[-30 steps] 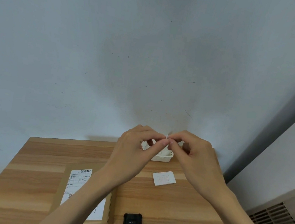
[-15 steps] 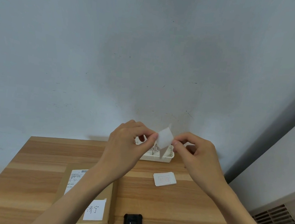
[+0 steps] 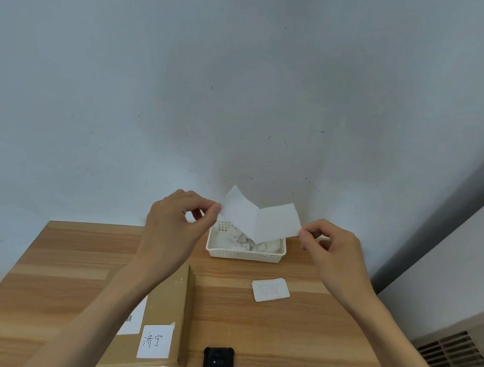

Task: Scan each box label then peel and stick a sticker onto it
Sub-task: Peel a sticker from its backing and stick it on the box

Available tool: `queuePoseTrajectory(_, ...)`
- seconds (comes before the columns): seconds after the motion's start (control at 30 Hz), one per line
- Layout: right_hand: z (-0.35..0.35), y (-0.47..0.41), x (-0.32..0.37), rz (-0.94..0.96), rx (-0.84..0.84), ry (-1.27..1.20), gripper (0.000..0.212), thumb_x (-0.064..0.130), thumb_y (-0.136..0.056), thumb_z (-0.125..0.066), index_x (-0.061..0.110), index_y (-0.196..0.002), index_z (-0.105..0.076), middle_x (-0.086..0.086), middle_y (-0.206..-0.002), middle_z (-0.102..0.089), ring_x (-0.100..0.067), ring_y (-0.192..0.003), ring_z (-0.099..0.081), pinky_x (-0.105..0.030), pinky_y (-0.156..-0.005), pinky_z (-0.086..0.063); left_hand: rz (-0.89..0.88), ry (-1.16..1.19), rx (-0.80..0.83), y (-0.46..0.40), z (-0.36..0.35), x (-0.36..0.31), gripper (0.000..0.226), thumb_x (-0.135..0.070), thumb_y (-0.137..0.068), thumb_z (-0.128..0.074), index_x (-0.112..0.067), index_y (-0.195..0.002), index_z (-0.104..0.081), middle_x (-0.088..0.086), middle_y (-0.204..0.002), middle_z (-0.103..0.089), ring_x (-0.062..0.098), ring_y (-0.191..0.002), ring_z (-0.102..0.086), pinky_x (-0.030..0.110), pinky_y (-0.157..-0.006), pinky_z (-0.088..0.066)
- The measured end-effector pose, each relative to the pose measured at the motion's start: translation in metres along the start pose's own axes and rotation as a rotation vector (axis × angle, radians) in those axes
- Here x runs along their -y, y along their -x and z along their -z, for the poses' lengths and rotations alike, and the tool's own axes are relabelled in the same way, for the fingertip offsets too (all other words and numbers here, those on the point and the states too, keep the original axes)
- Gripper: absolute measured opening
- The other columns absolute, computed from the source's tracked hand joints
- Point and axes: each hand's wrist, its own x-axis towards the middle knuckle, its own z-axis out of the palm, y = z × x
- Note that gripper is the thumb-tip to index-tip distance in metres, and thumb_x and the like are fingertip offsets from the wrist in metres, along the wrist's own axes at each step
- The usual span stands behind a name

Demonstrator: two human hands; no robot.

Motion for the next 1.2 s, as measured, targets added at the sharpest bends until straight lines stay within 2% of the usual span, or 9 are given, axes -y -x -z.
queuePoseTrajectory(0.27, 0.003, -0.007, -0.03, -0.079, -0.038, 0.077, 0.016, 0.021, -0.095, -0.064, 0.022, -0.079, -0.069, 0.004, -0.07, -0.067, -0.026, -0.073, -0.061, -0.039, -0.067, -0.05, 0.112, 0.028, -0.093, -0.003, 0.005, 0.021, 0.017, -0.017, -0.091, -0.072, -0.024, -0.076, -0.076, -0.019, -0.074, -0.07, 0.005, -0.074, -0.058, 0.01, -0.067, -0.035)
queuePoseTrajectory(0.43, -0.008, -0.02, -0.056, -0.111, 0.002, 0.178, 0.016, 0.021, -0.097, -0.062, 0.023, -0.083, -0.069, 0.008, -0.075, -0.068, -0.019, -0.07, -0.063, -0.039, -0.067, -0.052, 0.178, 0.04, -0.064, -0.004, -0.003, 0.037, 0.016, -0.02, -0.092, -0.071, -0.025, -0.078, -0.077, -0.021, -0.077, -0.069, 0.003, -0.072, -0.057, 0.012, -0.065, -0.035)
queuePoseTrajectory(0.63, -0.063, -0.064, -0.09, -0.133, 0.168, 0.324, 0.016, 0.021, -0.1, -0.057, 0.022, -0.09, -0.07, 0.014, -0.081, -0.066, -0.003, -0.074, -0.06, -0.021, -0.06, -0.041, 0.272, -0.014, 0.076, 0.001, -0.031, 0.073, 0.019, -0.025, -0.094, -0.068, -0.029, -0.076, -0.074, -0.012, -0.075, -0.067, 0.006, -0.076, -0.057, 0.024, -0.066, -0.037)
queuePoseTrajectory(0.73, -0.105, -0.092, -0.106, -0.15, 0.257, 0.375, 0.021, 0.02, -0.1, -0.054, 0.018, -0.087, -0.07, 0.007, -0.081, -0.07, -0.01, -0.075, -0.064, -0.023, -0.058, -0.043, 0.304, -0.056, 0.104, 0.004, -0.044, 0.095, 0.021, -0.025, -0.094, -0.068, -0.035, -0.078, -0.075, -0.016, -0.074, -0.07, 0.006, -0.076, -0.059, 0.026, -0.064, -0.042)
queuePoseTrajectory(0.87, -0.162, -0.126, -0.122, -0.205, 0.347, 0.432, 0.027, 0.014, -0.099, -0.048, 0.007, -0.086, -0.071, -0.007, -0.083, -0.072, -0.025, -0.076, -0.068, -0.037, -0.066, -0.053, 0.361, -0.073, 0.136, 0.01, -0.058, 0.118, 0.015, -0.021, -0.095, -0.068, -0.024, -0.085, -0.08, -0.018, -0.079, -0.07, 0.005, -0.081, -0.059, 0.015, -0.066, -0.04)
queuePoseTrajectory(0.93, -0.186, -0.141, -0.13, -0.214, 0.379, 0.452, 0.028, 0.012, -0.097, -0.047, 0.005, -0.079, -0.068, -0.008, -0.079, -0.07, -0.027, -0.071, -0.066, -0.033, -0.058, -0.045, 0.41, -0.062, 0.157, 0.011, -0.063, 0.127, 0.017, -0.022, -0.095, -0.068, -0.026, -0.083, -0.079, -0.017, -0.078, -0.07, 0.006, -0.08, -0.059, 0.014, -0.065, -0.041)
queuePoseTrajectory(1.07, -0.221, -0.167, -0.144, -0.219, 0.42, 0.521, 0.032, 0.01, -0.094, -0.049, 0.01, -0.062, -0.056, -0.008, -0.063, -0.06, -0.022, -0.056, -0.055, -0.029, -0.05, -0.032, 0.471, -0.057, 0.183, 0.014, -0.068, 0.148, 0.018, -0.025, -0.095, -0.067, -0.025, -0.082, -0.079, -0.014, -0.08, -0.071, 0.01, -0.078, -0.06, 0.03, -0.069, -0.049)
queuePoseTrajectory(1.13, -0.23, -0.176, -0.15, -0.219, 0.43, 0.556, 0.038, 0.007, -0.092, -0.05, 0.015, -0.056, -0.043, -0.001, -0.053, -0.046, -0.018, -0.049, -0.044, -0.029, -0.048, -0.027, 0.505, -0.045, 0.189, 0.014, -0.069, 0.155, 0.02, -0.024, -0.095, -0.067, -0.026, -0.078, -0.077, -0.016, -0.08, -0.07, 0.01, -0.078, -0.059, 0.027, -0.071, -0.048)
queuePoseTrajectory(1.2, -0.235, -0.183, -0.154, -0.222, 0.433, 0.592, 0.04, 0.005, -0.09, -0.051, 0.018, -0.054, -0.04, 0.002, -0.051, -0.039, -0.017, -0.048, -0.039, -0.028, -0.047, -0.026, 0.521, -0.051, 0.186, 0.013, -0.07, 0.161, 0.024, -0.022, -0.095, -0.068, -0.03, -0.073, -0.074, -0.019, -0.08, -0.067, 0.009, -0.077, -0.058, 0.019, -0.068, -0.043)
